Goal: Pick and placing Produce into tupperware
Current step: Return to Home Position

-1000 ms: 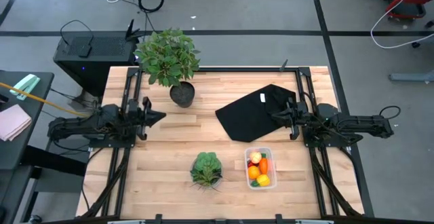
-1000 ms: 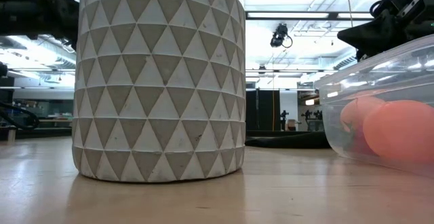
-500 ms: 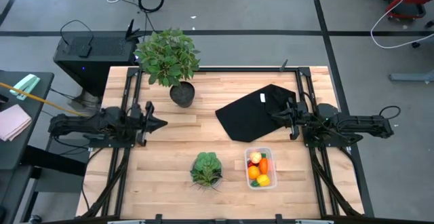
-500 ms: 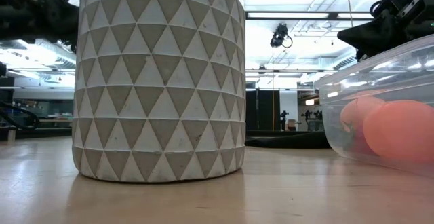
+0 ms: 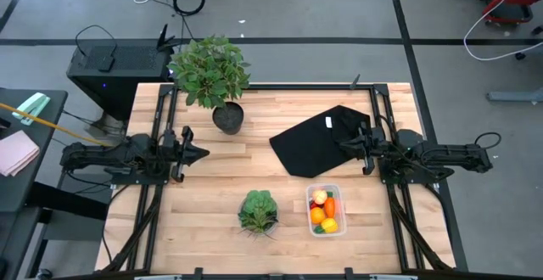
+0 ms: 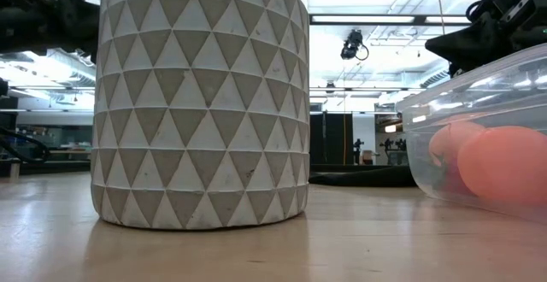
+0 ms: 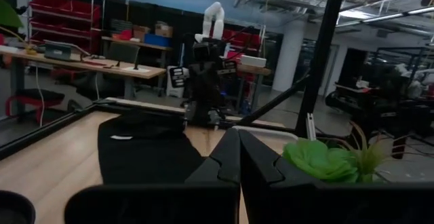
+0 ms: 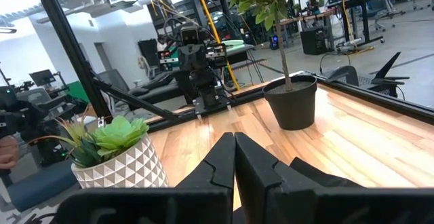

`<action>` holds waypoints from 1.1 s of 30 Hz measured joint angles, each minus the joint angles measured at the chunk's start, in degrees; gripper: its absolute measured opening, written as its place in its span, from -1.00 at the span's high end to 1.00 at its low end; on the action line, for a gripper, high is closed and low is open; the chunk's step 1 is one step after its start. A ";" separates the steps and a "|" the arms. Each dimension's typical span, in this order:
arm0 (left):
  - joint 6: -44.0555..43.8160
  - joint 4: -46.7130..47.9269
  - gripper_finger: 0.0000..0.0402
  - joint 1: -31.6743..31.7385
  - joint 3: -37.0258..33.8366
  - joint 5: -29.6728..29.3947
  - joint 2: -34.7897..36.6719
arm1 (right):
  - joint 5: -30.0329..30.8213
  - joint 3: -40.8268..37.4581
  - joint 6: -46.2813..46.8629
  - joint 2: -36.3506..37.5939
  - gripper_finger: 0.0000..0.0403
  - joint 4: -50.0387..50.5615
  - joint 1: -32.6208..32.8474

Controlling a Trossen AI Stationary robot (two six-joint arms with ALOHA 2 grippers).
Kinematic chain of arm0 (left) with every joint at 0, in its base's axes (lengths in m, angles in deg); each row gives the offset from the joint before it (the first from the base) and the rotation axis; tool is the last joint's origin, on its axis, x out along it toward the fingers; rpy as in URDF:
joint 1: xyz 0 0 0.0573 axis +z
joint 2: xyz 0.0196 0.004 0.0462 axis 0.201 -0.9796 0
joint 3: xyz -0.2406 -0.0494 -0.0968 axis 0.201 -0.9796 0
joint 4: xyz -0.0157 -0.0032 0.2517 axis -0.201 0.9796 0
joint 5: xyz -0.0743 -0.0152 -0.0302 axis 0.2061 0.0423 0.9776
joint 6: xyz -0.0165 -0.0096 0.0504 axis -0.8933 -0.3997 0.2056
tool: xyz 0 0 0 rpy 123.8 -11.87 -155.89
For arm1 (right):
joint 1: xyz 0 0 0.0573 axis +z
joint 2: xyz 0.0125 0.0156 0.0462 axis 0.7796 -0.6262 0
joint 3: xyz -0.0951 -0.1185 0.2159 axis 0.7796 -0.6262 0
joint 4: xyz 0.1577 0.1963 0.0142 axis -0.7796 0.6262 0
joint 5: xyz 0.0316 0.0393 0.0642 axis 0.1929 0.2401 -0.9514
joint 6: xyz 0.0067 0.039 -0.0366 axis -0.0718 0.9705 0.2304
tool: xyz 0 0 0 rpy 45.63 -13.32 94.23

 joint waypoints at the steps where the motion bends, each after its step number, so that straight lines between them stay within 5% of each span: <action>1: -0.06 -0.06 0.99 0.00 0.00 0.14 0.00 | 0.00 0.00 0.00 0.00 0.92 0.00 0.00; 22: -0.45 2.48 0.80 0.04 -0.04 -0.23 -0.11 | 0.00 0.00 0.00 0.00 0.92 0.02 0.00; 33: -0.47 2.42 0.87 0.04 -0.07 -0.25 -0.11 | 0.00 0.00 -2.90 0.00 0.92 0.02 0.00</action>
